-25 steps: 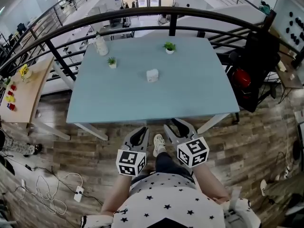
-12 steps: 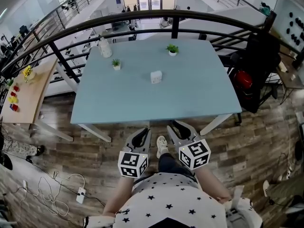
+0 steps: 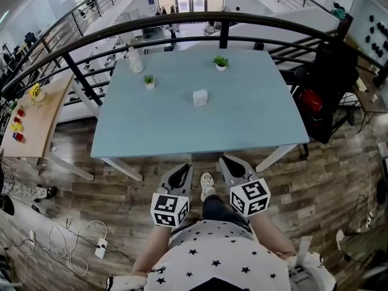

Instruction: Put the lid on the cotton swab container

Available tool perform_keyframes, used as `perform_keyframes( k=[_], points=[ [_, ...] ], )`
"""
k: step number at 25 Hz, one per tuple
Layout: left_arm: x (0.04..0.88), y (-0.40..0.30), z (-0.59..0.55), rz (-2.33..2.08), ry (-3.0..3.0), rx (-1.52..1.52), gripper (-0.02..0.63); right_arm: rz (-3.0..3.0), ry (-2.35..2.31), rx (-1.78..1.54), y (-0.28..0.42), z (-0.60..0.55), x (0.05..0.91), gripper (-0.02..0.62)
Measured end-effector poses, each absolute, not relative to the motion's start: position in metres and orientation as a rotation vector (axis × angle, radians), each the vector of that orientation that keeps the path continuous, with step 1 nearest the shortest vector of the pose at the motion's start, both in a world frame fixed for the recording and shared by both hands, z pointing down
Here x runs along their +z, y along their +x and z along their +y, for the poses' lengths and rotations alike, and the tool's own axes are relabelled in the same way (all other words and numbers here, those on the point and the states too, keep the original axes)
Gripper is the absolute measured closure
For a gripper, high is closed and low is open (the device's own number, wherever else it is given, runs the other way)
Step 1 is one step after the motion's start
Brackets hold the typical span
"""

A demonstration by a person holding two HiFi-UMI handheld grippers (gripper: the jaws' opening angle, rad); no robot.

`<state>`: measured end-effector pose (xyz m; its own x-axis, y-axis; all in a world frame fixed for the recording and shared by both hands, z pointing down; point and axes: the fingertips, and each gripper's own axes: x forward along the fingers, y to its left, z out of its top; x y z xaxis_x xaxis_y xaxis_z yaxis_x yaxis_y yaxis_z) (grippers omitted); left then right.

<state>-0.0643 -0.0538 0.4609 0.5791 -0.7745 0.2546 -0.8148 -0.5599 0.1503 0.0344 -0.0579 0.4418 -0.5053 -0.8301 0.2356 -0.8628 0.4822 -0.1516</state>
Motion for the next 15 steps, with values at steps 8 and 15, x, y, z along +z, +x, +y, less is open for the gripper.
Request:
perform_keyframes(
  k=[8, 15],
  points=[
    [0.4594, -0.0591, -0.0554, -1.314, 2.564, 0.227, 0.578, -2.597, 1.477, 0.367, 0.0374, -0.0575, 0.4406, 0.589],
    [0.4588, -0.0582, -0.0509, -1.319, 2.569, 0.228, 0.583, -2.609, 1.468, 0.357, 0.0371, -0.0531, 0.4390, 0.589]
  ],
)
